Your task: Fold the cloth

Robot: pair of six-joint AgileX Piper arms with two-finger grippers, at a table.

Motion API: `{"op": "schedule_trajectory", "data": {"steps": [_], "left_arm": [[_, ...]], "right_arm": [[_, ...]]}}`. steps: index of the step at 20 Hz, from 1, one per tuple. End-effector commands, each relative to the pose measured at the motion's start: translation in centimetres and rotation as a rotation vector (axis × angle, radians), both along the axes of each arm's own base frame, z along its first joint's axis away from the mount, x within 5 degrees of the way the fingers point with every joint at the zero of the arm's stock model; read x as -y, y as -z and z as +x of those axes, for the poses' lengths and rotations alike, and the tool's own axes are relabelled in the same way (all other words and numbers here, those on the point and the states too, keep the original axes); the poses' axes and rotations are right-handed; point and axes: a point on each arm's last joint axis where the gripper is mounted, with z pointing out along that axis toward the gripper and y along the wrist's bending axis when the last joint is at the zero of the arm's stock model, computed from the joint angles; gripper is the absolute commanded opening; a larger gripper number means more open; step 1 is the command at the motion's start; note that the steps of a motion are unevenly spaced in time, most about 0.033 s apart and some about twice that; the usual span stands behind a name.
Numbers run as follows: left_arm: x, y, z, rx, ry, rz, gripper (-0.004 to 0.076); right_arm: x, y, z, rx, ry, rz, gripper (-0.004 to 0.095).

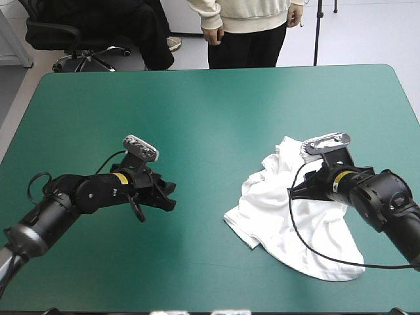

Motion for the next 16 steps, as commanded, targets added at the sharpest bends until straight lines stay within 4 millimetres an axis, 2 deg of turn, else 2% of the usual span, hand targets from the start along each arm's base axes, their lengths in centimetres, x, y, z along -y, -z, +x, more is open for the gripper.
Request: {"op": "schedule_trajectory", "data": {"steps": [1, 2, 4, 5, 9, 11, 14, 16], "left_arm": [[-1.9, -4.4, -1.1, 0.195, -0.096, 0.02, 0.0338], [-3.3, -5.9, -2.2, 0.258, -0.156, 0.059, 0.0338], [-5.6, -7.5, -4.0, 0.34, -0.272, 0.11, 0.0338], [-6.4, -8.0, -4.8, 0.361, -0.323, 0.118, 0.0338], [-11.4, -10.3, -9.7, 0.497, -0.559, 0.218, 0.0338], [-14.1, -10.1, -12.9, 0.531, -0.701, 0.226, 0.0338], [-15.6, -8.6, -15.4, 0.546, -0.784, 0.157, 0.0338], [-16.3, -6.8, -16.6, 0.535, -0.827, 0.112, 0.0338]], "right_arm": [[0.0, -1.5, 0.2, 0.079, -0.007, 0.018, 0.0365], [0.1, -1.5, 0.1, 0.076, -0.013, 0.01, 0.0365], [0.2, -1.4, 0.1, 0.072, -0.018, -0.012, 0.0369], [0.2, -1.4, 0.1, 0.072, -0.018, -0.017, 0.0377], [0.3, -1.5, 0.2, 0.079, -0.021, -0.04, 0.0451], [0.5, -1.5, 0.3, 0.092, -0.014, -0.065, 0.0471], [0.8, -1.3, 0.6, 0.09, 0.006, -0.075, 0.0471], [1.6, -0.8, 1.4, 0.065, 0.044, -0.094, 0.0492]]}}
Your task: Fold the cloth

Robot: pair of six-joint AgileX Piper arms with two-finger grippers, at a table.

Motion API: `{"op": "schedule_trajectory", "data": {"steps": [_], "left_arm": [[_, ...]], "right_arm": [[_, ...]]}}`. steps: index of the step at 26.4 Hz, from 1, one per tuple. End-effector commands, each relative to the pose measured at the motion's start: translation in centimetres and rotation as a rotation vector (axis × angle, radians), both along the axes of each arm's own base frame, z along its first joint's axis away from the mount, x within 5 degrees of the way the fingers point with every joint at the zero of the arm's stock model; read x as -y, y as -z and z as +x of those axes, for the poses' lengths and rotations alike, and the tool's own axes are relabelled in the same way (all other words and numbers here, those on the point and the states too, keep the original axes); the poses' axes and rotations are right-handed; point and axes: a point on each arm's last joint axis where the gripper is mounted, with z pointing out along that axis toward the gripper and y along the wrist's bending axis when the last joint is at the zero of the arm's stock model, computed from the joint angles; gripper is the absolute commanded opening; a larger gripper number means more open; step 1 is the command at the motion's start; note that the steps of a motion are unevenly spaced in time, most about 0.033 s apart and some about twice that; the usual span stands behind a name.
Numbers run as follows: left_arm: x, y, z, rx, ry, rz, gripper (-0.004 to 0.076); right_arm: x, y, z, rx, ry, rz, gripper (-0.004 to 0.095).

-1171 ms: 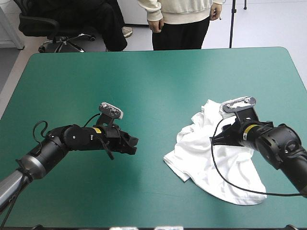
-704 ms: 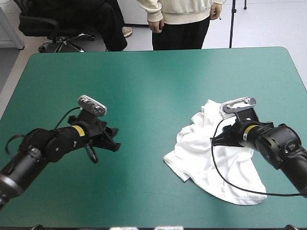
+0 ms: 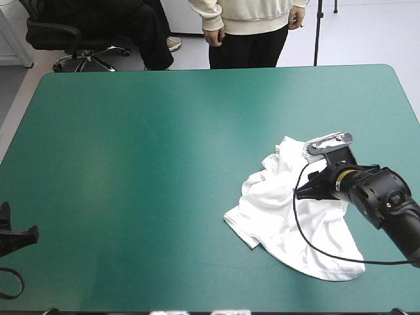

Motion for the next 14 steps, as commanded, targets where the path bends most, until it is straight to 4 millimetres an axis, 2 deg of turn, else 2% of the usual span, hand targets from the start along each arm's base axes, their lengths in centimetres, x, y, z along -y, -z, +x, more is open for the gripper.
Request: {"op": "schedule_trajectory", "data": {"steps": [1, 5, 14], "left_arm": [[-0.7, 1.2, -1.0, 0.078, -0.03, -0.046, 0.0338], [-0.9, 2.2, -1.5, 0.1, -0.03, -0.075, 0.0338], [-0.7, 2.1, -1.4, 0.116, -0.006, -0.087, 0.0338]], "right_arm": [[1.4, -0.7, 1.6, 0.055, 0.044, -0.026, 0.0503], [2.7, 0.4, 3.2, 0.016, 0.054, 0.005, 0.0504], [3.3, 4.6, 6.8, -0.119, 0.062, 0.023, 0.0573]]}}
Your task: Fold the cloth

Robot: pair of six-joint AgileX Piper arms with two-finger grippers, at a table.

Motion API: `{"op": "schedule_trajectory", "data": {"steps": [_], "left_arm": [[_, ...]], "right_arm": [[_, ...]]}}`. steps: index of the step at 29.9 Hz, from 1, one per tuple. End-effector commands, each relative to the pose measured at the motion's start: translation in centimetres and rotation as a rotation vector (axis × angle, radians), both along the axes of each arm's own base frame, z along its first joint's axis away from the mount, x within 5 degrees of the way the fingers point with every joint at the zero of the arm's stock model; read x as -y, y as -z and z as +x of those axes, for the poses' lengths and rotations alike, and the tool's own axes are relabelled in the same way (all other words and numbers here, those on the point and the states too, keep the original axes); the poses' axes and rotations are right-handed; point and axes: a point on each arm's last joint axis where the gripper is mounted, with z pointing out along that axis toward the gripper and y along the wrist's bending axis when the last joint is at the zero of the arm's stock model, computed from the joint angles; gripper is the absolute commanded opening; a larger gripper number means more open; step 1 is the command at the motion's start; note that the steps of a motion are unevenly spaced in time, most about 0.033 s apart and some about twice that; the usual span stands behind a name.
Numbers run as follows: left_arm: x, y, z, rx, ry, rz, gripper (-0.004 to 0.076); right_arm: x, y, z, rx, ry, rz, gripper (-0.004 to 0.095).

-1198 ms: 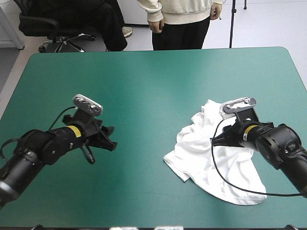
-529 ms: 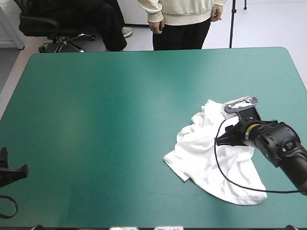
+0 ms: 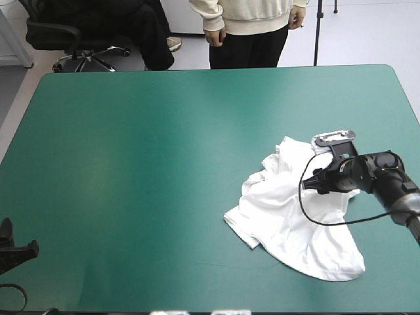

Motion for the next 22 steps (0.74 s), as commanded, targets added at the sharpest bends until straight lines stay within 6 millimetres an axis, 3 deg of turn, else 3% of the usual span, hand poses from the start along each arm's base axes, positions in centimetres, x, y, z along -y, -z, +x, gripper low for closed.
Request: {"op": "schedule_trajectory", "data": {"steps": [1, 5, 13, 17, 22], "left_arm": [[0.2, -1.2, 0.3, 0.072, 0.021, 0.01, 0.0338], [0.2, -1.1, 0.3, 0.068, 0.026, 0.002, 0.0338], [0.4, -1.0, 0.3, 0.062, 0.037, -0.015, 0.0338], [0.4, -1.0, 0.3, 0.064, 0.039, -0.015, 0.0338], [0.5, -1.2, 0.4, 0.087, 0.056, -0.017, 0.0338]], "right_arm": [[0.1, 0.0, 1.9, 0.07, -0.006, 0.001, 0.0573], [-0.1, 2.3, 3.3, 0.01, -0.008, -0.006, 0.0517], [-0.8, 5.1, 4.5, -0.058, -0.055, 0.009, -0.0021], [-2.7, 5.0, 4.4, -0.045, -0.151, 0.082, -0.0015], [-6.8, 4.1, 4.3, -0.015, -0.284, 0.127, -0.0015]]}}
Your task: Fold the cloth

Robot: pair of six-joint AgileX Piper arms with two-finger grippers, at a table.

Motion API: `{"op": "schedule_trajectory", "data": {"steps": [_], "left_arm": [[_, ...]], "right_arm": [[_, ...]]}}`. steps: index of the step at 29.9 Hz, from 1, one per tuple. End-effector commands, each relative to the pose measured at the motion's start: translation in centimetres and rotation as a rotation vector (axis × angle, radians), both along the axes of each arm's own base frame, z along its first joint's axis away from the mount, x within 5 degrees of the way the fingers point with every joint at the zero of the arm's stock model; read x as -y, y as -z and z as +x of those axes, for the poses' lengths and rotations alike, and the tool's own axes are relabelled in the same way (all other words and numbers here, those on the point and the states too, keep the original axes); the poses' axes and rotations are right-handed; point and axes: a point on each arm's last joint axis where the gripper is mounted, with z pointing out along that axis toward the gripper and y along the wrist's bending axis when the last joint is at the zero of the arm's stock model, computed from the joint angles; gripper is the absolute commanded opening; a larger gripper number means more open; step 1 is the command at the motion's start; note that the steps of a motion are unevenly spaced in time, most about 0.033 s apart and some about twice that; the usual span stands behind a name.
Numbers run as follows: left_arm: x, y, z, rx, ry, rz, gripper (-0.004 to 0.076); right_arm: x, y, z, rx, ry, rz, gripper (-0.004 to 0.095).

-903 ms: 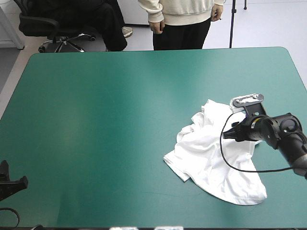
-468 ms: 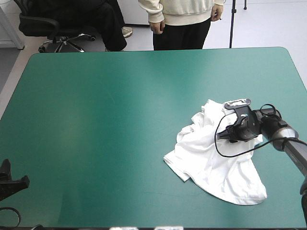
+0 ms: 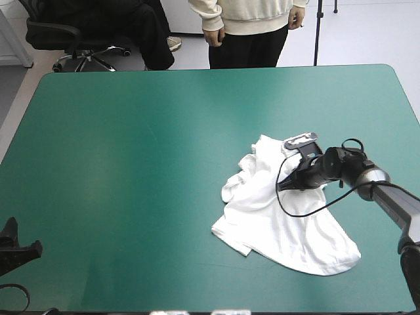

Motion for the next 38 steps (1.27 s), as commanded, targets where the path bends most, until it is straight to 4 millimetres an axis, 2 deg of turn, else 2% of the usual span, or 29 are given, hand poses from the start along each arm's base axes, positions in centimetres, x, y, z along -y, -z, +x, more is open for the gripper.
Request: {"op": "schedule_trajectory", "data": {"steps": [1, 11, 15, 19, 22, 24, 26, 28, 31, 33, 38], "left_arm": [[0.2, -1.3, 0.3, 0.088, 0.03, 0.009, 0.0338], [0.8, -1.1, 0.3, 0.077, 0.076, -0.055, 0.0338], [1.2, -0.9, 0.3, 0.052, 0.108, -0.087, 0.0338], [1.7, -0.6, 0.2, 0.019, 0.15, -0.123, 0.0338], [2.1, -0.4, 0.1, -0.005, 0.187, -0.148, 0.0338], [2.4, -0.3, 0.1, -0.024, 0.222, -0.147, 0.0338], [2.7, -0.2, 0.1, -0.041, 0.251, -0.149, 0.0338], [3.2, 0.0, 0.3, -0.072, 0.294, -0.13, 0.0339], [4.0, 0.2, 0.9, -0.129, 0.35, -0.113, 0.0352], [4.5, 0.4, 1.6, -0.175, 0.364, -0.121, 0.0372], [6.2, 1.0, 3.4, -0.283, 0.41, -0.165, 0.0407]], "right_arm": [[-3.3, -1.8, 0.0, 0.048, -0.079, 0.07, -0.0015], [-14.6, -4.9, -0.9, 0.127, -0.356, 0.159, -0.0015], [-18.2, -5.2, -0.8, 0.122, -0.438, 0.171, -0.0015], [-20.4, -6.0, 0.0, 0.133, -0.444, 0.204, -0.0015], [-21.1, -7.0, 0.7, 0.165, -0.443, 0.225, -0.0011], [-21.2, -7.7, 0.9, 0.175, -0.449, 0.23, 0.0051], [-21.3, -8.2, 0.9, 0.182, -0.454, 0.233, 0.0181], [-21.3, -8.7, 0.8, 0.181, -0.462, 0.232, 0.0385], [-21.0, -9.5, 0.4, 0.178, -0.466, 0.234, 0.0606], [-20.5, -10.3, -0.1, 0.18, -0.479, 0.222, 0.0634], [-17.9, -13.3, -1.4, 0.227, -0.456, 0.105, 0.0575]]}}
